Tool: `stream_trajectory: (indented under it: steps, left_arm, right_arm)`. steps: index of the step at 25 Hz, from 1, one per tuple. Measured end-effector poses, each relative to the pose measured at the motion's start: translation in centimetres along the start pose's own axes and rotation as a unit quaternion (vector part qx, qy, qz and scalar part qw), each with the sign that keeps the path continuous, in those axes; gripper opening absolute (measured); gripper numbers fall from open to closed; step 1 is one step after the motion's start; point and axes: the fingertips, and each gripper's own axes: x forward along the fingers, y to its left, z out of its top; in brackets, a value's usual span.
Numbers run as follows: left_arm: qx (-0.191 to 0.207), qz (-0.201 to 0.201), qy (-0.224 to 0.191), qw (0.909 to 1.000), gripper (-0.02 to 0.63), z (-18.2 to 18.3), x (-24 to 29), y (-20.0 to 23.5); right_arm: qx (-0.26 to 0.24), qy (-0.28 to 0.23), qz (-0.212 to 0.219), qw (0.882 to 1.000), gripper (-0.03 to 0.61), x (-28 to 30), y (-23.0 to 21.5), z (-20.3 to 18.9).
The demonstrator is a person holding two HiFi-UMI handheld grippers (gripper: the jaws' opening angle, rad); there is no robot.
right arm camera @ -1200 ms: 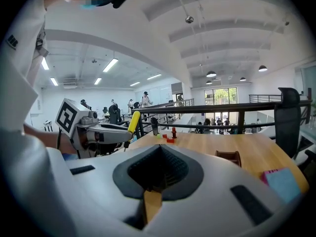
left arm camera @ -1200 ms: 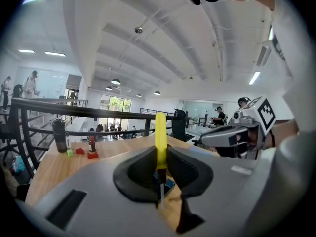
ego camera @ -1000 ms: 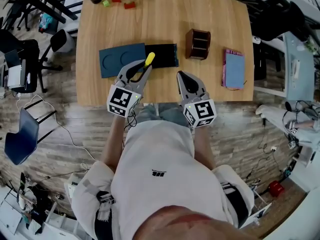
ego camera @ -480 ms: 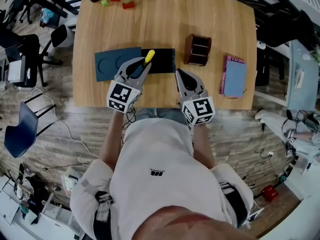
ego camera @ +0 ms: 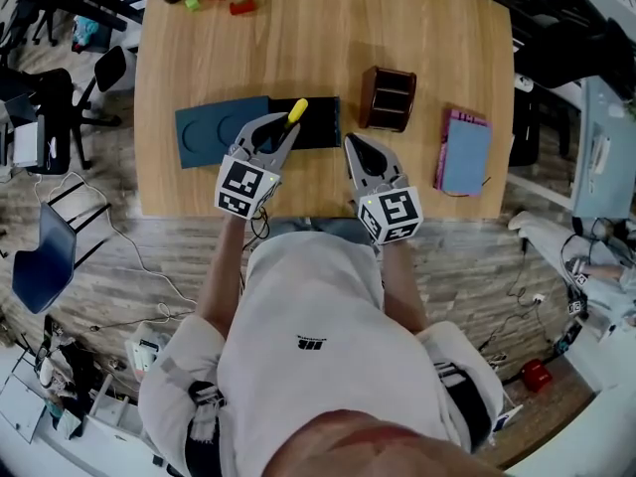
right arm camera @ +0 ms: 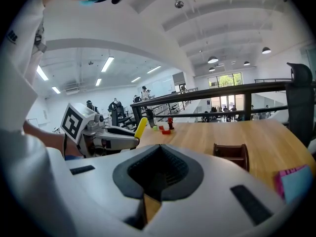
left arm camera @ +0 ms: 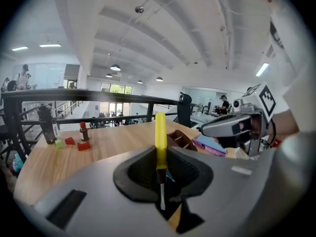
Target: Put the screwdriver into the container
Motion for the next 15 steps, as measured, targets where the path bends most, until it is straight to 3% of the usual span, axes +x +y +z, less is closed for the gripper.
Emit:
stream_trajectory:
  steps: [15]
  left_arm:
    - [0.003,-0.014,0.07,0.9974,0.075,-4.2,4.3,-0.1]
  right_arm:
    - [0.021,0.015,0.004,1.0,-0.005,1.0,-2.5,-1.8]
